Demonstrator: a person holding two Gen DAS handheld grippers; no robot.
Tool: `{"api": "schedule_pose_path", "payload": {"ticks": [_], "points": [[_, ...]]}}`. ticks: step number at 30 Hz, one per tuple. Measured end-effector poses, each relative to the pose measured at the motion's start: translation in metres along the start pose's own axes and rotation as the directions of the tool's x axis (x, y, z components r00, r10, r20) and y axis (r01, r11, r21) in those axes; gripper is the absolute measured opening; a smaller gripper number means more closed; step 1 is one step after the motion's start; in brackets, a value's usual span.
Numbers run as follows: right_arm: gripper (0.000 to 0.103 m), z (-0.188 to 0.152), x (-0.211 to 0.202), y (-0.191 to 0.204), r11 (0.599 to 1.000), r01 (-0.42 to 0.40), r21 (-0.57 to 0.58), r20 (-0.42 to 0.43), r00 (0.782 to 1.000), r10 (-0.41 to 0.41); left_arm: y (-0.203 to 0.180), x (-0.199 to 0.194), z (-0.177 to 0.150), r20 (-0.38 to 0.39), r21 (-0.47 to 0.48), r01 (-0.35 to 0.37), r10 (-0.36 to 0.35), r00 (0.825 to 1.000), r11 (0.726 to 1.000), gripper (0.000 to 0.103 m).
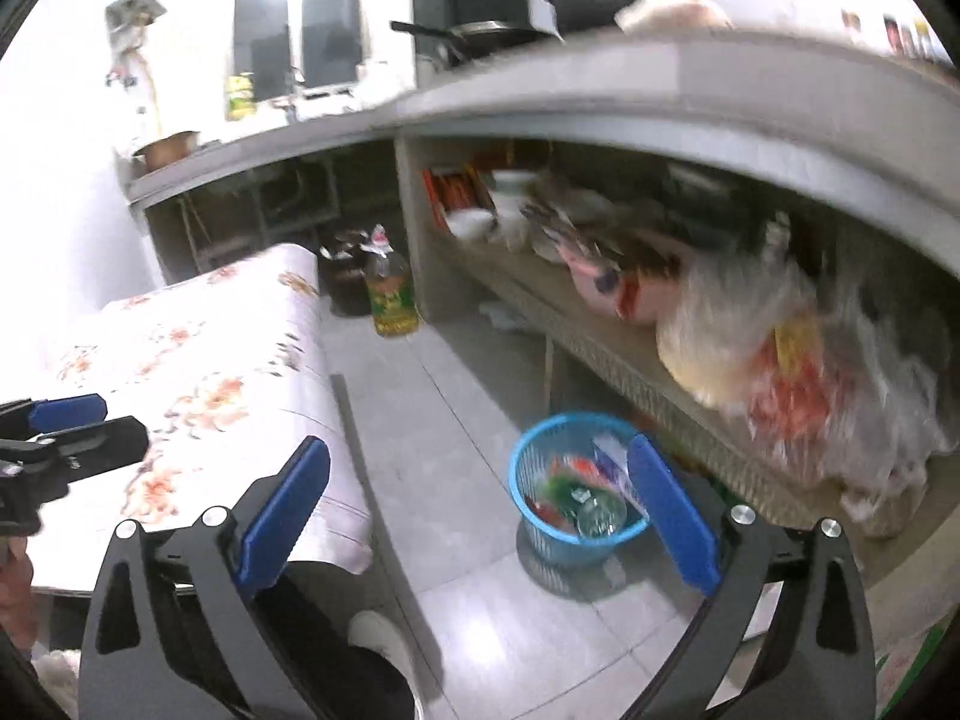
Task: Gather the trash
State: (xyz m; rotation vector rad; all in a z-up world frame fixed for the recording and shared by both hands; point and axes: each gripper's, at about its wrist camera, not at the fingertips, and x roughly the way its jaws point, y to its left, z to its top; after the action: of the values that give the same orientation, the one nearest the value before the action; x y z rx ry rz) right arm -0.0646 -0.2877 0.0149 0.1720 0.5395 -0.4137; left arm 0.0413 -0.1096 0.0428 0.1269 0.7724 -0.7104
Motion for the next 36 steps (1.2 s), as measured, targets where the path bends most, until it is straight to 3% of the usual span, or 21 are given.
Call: {"api": "schedule_pose_path", "payload": {"ticks": [5,8,10,13,16,20,24,30,36], "points": [[0.097,0.000,-0.015,0.032,0.998,-0.029,-0.059,-0.009,1.000,0.029,0.010,-0.027,-0.011,0.064,-0.044,-0.098,0.101,0.993,0.994,0.095],[0.097,-0.001,-0.021,0.046,0.996,-0.026,-0.088,-0.009,1.000,0.025,0.017,-0.036,-0.019,0.090,-0.074,-0.219,0.226,0.970,0.973,0.095],[0.097,0.002,-0.026,0.055,0.994,-0.015,-0.108,-0.008,1.000,0.014,0.019,-0.042,-0.021,0.119,-0.083,-0.305,0.313,0.942,0.949,0.095],[0.097,0.006,-0.030,0.062,0.993,0.003,-0.114,0.005,1.000,-0.002,0.022,-0.047,-0.016,0.137,-0.089,-0.374,0.384,0.913,0.923,0.095],[0.097,0.011,-0.036,0.065,0.996,0.003,-0.087,0.031,1.000,0.000,0.027,-0.050,-0.011,0.113,-0.120,-0.392,0.405,0.907,0.912,0.095],[0.097,0.012,-0.037,0.064,0.999,-0.015,-0.047,0.031,0.999,0.016,0.036,-0.042,-0.017,0.009,-0.169,-0.378,0.385,0.923,0.910,0.094],[0.097,0.007,-0.025,0.064,0.998,0.018,-0.057,-0.040,0.999,-0.020,0.037,-0.033,-0.033,-0.032,-0.188,-0.420,0.421,0.906,0.888,0.094],[0.097,-0.006,0.001,0.059,0.994,0.079,-0.070,-0.189,0.978,-0.091,0.039,-0.028,-0.039,-0.077,-0.185,-0.471,0.465,0.882,0.863,0.095],[0.097,-0.015,0.009,0.047,0.994,0.104,-0.041,-0.233,0.966,-0.111,0.047,-0.020,-0.043,-0.135,-0.184,-0.516,0.499,0.856,0.836,0.095]]}}
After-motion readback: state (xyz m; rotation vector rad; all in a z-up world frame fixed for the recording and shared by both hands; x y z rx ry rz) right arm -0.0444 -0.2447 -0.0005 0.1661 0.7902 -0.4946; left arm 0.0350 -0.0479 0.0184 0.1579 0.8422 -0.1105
